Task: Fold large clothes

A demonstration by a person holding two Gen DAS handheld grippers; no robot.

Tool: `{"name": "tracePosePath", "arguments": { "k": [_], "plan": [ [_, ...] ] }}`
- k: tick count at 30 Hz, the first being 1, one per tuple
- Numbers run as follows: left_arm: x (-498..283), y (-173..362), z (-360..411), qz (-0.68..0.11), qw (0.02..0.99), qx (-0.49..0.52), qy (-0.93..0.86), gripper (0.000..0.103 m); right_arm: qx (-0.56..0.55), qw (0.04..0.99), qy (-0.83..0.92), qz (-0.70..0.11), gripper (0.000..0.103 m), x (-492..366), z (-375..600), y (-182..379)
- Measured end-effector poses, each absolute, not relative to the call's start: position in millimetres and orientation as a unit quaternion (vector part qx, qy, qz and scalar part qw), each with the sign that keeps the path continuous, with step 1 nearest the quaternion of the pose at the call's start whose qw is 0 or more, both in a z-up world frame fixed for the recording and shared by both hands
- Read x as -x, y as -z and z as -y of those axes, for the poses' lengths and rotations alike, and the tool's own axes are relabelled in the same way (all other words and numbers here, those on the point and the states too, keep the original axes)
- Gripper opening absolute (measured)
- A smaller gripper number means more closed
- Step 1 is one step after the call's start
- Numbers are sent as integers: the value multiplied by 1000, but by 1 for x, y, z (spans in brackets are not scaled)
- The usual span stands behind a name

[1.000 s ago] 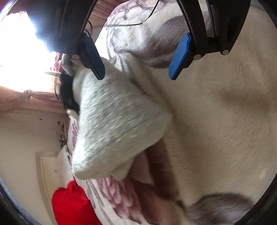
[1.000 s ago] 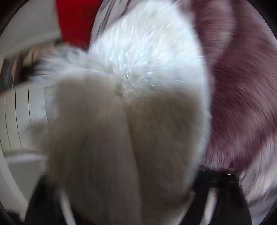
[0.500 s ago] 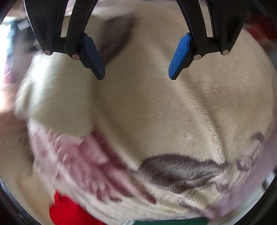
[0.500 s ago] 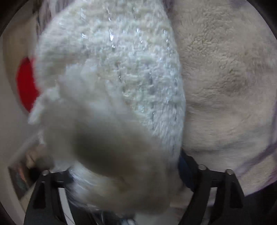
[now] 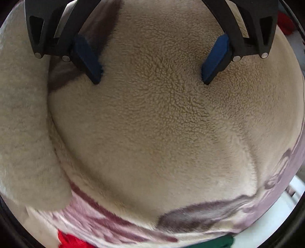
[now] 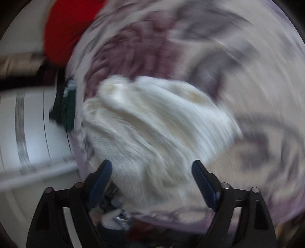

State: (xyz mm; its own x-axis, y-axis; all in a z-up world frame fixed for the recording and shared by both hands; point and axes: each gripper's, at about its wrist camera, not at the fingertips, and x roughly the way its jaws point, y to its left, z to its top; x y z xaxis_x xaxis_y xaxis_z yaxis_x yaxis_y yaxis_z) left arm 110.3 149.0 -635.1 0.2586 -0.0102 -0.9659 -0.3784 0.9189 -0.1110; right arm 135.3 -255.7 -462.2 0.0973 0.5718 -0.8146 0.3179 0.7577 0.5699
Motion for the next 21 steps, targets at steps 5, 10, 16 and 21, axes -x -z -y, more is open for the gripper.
{"name": "tracePosePath", "arguments": {
  "k": [5, 10, 16, 21],
  "plan": [
    [-104, 614, -161, -596, 765, 216, -110, 103, -179, 688, -152, -687, 98, -200, 196, 493],
    [-95, 587, -164, -554, 771, 308, -65, 103, -186, 648, -229, -702, 97, -207, 149, 501],
    [-99, 580, -141, -562, 758, 324, -66, 103, -122, 650, -213, -719, 30, -199, 109, 516],
    [-108, 541, -133, -539, 780, 312, -62, 103, -155, 666, -204, -701, 19, -201, 124, 454]
  ]
}}
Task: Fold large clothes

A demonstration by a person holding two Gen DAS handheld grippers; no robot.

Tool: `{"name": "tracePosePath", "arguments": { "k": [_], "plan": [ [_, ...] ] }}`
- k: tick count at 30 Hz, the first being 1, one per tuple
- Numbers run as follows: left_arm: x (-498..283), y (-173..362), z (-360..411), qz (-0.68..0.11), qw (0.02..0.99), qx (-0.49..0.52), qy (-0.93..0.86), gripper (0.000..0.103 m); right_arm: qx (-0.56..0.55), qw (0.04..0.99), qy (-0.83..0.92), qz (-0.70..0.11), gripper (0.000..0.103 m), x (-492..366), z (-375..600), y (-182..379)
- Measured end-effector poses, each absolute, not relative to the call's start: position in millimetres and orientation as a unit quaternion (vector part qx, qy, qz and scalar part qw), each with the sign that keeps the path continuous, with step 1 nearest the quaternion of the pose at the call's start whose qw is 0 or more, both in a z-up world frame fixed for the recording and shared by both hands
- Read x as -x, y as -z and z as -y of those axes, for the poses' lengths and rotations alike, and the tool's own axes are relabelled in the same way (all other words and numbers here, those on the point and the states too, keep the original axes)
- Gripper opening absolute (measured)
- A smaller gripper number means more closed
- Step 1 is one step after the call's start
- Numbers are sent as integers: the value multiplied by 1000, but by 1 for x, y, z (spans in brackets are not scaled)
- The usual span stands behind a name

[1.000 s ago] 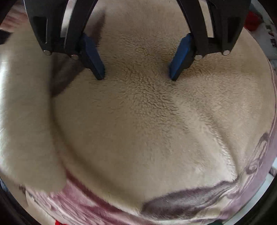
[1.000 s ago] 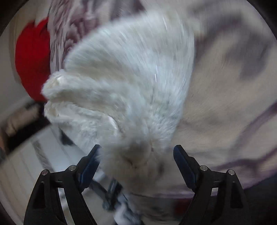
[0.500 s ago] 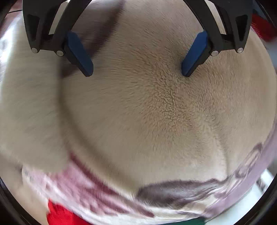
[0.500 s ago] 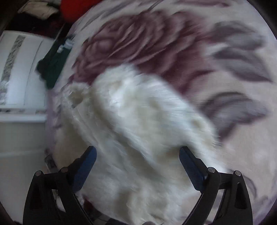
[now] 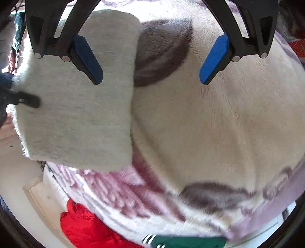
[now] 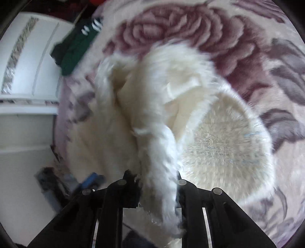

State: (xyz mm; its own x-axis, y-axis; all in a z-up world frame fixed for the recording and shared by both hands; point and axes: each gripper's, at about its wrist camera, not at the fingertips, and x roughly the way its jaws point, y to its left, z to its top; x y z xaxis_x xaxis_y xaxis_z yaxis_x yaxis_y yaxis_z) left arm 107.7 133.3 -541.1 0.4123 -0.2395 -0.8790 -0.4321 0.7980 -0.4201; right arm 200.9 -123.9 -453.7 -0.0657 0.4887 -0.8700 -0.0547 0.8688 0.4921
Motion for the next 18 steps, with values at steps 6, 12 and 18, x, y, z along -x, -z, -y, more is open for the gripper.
{"name": "tracePosePath", "arguments": {
  "k": [6, 12, 18],
  "plan": [
    [-157, 493, -105, -526, 791, 310, 30, 103, -185, 686, -162, -685, 19, -216, 184, 416],
    [-223, 480, -51, -543, 797, 254, 73, 103, -206, 673, -113, -702, 19, -244, 233, 458],
    [-258, 489, -28, -573, 782, 235, 74, 103, -198, 687, -51, -697, 18, -256, 291, 495]
  ]
}}
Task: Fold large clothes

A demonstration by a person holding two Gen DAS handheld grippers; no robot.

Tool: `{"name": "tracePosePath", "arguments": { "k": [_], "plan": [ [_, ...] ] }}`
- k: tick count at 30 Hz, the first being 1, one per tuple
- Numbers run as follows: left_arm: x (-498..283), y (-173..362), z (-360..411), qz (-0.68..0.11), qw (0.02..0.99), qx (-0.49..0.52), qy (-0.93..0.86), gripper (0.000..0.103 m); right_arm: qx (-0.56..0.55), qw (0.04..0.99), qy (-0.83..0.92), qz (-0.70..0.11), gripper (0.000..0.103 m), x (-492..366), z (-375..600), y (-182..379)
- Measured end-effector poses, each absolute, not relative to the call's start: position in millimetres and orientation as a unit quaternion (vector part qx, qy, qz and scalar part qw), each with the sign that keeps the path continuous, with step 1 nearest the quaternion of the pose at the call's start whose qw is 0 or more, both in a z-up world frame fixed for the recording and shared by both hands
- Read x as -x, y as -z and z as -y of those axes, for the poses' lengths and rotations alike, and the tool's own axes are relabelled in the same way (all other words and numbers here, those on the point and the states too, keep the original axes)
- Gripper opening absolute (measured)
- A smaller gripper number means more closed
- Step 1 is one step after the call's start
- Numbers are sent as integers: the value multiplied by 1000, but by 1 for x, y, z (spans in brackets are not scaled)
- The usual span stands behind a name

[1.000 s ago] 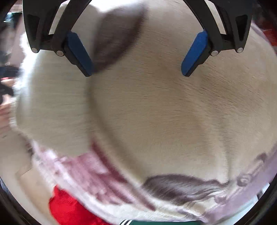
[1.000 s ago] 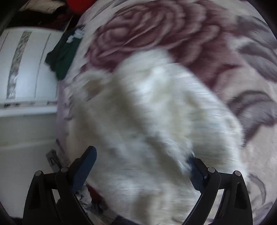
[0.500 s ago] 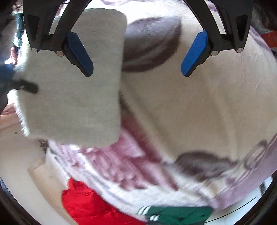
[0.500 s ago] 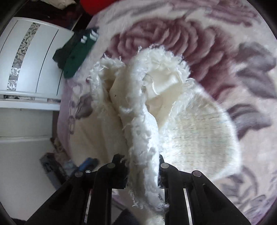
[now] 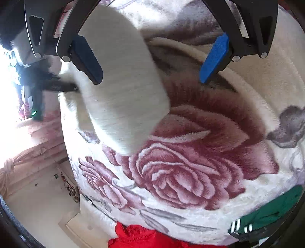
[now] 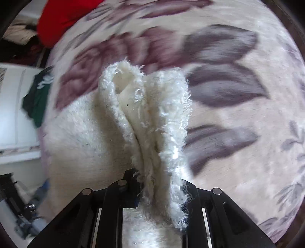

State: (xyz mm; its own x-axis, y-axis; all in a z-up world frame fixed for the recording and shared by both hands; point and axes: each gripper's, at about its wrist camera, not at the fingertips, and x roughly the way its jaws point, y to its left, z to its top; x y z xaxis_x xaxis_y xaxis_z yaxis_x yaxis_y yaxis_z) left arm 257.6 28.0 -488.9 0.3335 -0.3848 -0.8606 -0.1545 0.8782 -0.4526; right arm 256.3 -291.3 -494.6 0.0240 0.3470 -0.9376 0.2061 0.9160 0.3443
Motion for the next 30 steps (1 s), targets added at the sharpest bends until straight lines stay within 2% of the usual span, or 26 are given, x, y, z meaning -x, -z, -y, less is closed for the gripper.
{"name": "tracePosePath", "arguments": {
  "k": [3, 6, 8, 11, 12, 13, 17, 19, 20, 23, 24, 27, 30],
  "plan": [
    [-269, 483, -16, -572, 780, 240, 85, 103, -210, 658, -45, -722, 19, -253, 309, 526],
    [-281, 468, -4, -561, 790, 228, 98, 103, -224, 655, -72, -718, 19, -250, 299, 532],
    [-286, 466, 9, -567, 796, 183, 103, 103, -240, 648, -104, -715, 19, -246, 288, 529],
    [-292, 498, 30, -616, 781, 69, 73, 100, -270, 627, -153, -714, 19, -241, 272, 529],
    [-291, 518, 34, -640, 766, 25, 54, 91, -285, 611, -165, -720, 19, -238, 268, 531],
    [-286, 534, 32, -654, 754, 14, 51, 92, -285, 603, -171, -725, 19, -236, 264, 531],
    [-277, 562, 0, -663, 736, 122, 64, 99, -258, 602, -173, -736, 19, -239, 259, 518],
    [-278, 567, -4, -663, 732, 142, 62, 102, -210, 625, -185, -729, 22, -242, 247, 512],
    [-279, 570, -1, -662, 732, 147, 60, 102, -180, 640, -182, -725, 26, -242, 242, 511],
    [-283, 565, 7, -660, 737, 136, 53, 102, -162, 652, -158, -724, 30, -251, 239, 523],
    [-284, 564, 7, -660, 737, 134, 53, 102, -175, 647, -157, -725, 33, -254, 239, 523],
    [-283, 564, 0, -664, 734, 137, 52, 102, -251, 607, -180, -732, 35, -261, 251, 523],
    [-276, 560, -11, -662, 731, 161, 50, 102, -313, 614, -187, -700, 25, -261, 267, 509]
  ]
}}
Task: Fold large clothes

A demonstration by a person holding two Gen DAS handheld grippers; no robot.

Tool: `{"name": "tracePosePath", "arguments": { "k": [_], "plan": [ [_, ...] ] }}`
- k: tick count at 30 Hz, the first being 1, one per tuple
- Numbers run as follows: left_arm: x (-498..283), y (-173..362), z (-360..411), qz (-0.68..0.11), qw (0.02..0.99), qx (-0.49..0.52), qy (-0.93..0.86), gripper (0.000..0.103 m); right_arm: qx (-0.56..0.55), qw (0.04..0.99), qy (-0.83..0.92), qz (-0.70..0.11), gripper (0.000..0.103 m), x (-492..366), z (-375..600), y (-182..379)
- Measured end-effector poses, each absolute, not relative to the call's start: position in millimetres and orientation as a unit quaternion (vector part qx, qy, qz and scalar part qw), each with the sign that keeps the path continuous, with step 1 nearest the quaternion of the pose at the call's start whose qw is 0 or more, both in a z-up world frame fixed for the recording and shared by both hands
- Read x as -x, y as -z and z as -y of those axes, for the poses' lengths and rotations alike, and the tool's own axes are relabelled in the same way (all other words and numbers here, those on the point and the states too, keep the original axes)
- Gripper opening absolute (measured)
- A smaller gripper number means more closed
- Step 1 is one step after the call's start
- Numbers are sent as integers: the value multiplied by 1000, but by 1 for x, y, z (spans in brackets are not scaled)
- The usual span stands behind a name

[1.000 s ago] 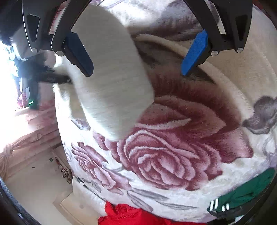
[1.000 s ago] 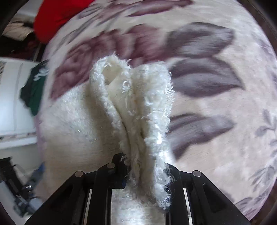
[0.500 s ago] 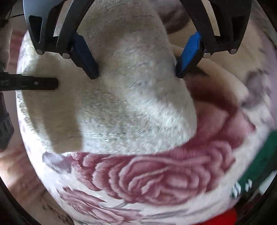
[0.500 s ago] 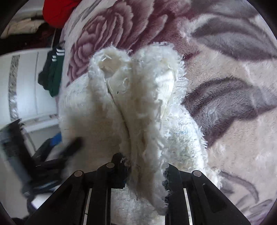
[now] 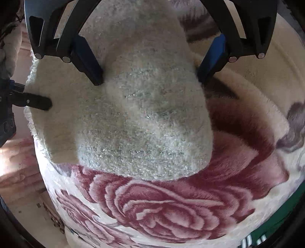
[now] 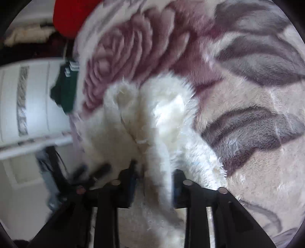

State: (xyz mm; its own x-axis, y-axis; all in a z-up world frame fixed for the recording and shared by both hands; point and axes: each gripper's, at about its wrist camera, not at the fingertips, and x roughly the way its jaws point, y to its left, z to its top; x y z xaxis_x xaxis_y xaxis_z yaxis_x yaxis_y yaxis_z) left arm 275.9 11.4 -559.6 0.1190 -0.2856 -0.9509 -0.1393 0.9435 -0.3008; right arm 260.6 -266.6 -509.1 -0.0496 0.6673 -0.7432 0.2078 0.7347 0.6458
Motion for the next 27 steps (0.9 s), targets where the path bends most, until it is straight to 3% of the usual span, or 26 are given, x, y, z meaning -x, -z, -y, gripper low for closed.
{"name": "tracePosePath", "arguments": {
  "k": [3, 6, 10, 12, 13, 17, 21, 23, 25, 26, 27],
  "plan": [
    [-270, 555, -18, -656, 734, 169, 40, 102, -264, 653, -187, -685, 24, -265, 249, 491],
    [-267, 567, -23, -660, 725, 196, 40, 102, -211, 659, -175, -701, 25, -276, 234, 516],
    [-267, 570, -24, -659, 721, 210, 37, 102, -229, 630, -184, -719, 34, -278, 247, 539],
    [-266, 568, -22, -657, 725, 202, 34, 102, -244, 635, -172, -713, 47, -271, 265, 519],
    [-265, 569, -22, -657, 726, 201, 32, 102, -232, 651, -150, -707, 49, -267, 272, 509],
    [-261, 573, -26, -652, 724, 223, 32, 102, -235, 696, -103, -671, 50, -230, 307, 453],
    [-260, 573, -25, -649, 728, 219, 32, 102, -311, 635, -180, -684, 50, -198, 276, 449],
    [-260, 573, -26, -650, 728, 215, 34, 102, -278, 616, -185, -714, 48, -185, 250, 472],
    [-260, 573, -25, -657, 725, 205, 37, 102, -220, 627, -137, -734, 27, -182, 240, 504],
    [-259, 571, -22, -663, 723, 192, 35, 101, -205, 621, -93, -751, 9, -183, 240, 532],
    [-258, 565, -20, -665, 724, 180, 33, 99, -222, 608, -83, -758, 9, -185, 240, 549]
  ]
}}
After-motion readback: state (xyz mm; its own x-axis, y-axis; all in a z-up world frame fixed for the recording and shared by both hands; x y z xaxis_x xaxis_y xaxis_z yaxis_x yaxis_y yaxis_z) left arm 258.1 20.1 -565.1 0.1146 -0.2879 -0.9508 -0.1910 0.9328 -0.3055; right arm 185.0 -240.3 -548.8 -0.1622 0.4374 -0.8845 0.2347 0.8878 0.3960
